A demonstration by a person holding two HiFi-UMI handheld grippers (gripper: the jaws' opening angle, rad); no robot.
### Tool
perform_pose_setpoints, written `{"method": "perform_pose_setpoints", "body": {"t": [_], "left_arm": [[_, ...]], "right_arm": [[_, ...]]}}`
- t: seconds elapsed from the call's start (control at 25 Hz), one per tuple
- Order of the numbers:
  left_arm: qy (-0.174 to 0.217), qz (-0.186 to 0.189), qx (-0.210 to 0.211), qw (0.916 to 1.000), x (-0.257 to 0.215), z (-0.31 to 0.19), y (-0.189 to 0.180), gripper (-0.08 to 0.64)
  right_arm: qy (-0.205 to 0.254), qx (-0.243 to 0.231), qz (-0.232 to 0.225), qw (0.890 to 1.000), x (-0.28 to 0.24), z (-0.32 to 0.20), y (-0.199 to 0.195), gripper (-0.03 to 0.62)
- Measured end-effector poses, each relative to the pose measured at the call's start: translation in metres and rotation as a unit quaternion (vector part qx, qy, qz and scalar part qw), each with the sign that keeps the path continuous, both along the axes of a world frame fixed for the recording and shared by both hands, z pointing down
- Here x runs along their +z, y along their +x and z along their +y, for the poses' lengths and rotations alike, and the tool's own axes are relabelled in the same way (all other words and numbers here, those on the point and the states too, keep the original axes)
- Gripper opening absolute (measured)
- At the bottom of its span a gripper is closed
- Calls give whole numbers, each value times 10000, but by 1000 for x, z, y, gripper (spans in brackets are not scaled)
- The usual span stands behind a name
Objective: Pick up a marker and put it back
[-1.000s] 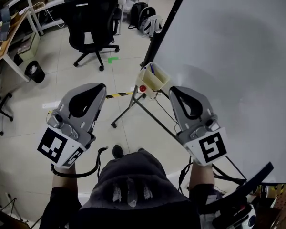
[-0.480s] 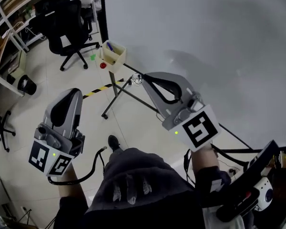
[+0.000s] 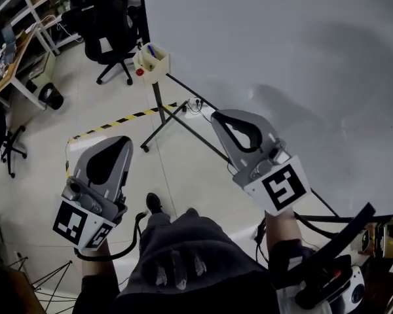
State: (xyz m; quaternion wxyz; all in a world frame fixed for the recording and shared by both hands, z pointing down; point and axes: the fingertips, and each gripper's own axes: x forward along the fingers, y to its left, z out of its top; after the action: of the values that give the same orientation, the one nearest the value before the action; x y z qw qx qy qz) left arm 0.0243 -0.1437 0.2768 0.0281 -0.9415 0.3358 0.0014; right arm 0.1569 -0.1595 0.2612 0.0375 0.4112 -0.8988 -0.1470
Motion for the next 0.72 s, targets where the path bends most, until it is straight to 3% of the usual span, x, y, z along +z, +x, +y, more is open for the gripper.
{"method": "perform_pose_setpoints", "body": {"t": [0.28, 0.44, 0.72], "left_arm": [[133, -123, -439, 9989, -15, 39, -22, 6], [111, 104, -542, 9984, -21, 60, -39, 6], [156, 341, -834, 9958, -12, 119, -102, 6]], "right_arm": [[41, -395, -92, 9992, -8, 25, -20, 2], [50, -596, -79, 9982, -9, 37, -40, 2], [9, -691, 197, 9974, 8, 94, -101, 2]]}}
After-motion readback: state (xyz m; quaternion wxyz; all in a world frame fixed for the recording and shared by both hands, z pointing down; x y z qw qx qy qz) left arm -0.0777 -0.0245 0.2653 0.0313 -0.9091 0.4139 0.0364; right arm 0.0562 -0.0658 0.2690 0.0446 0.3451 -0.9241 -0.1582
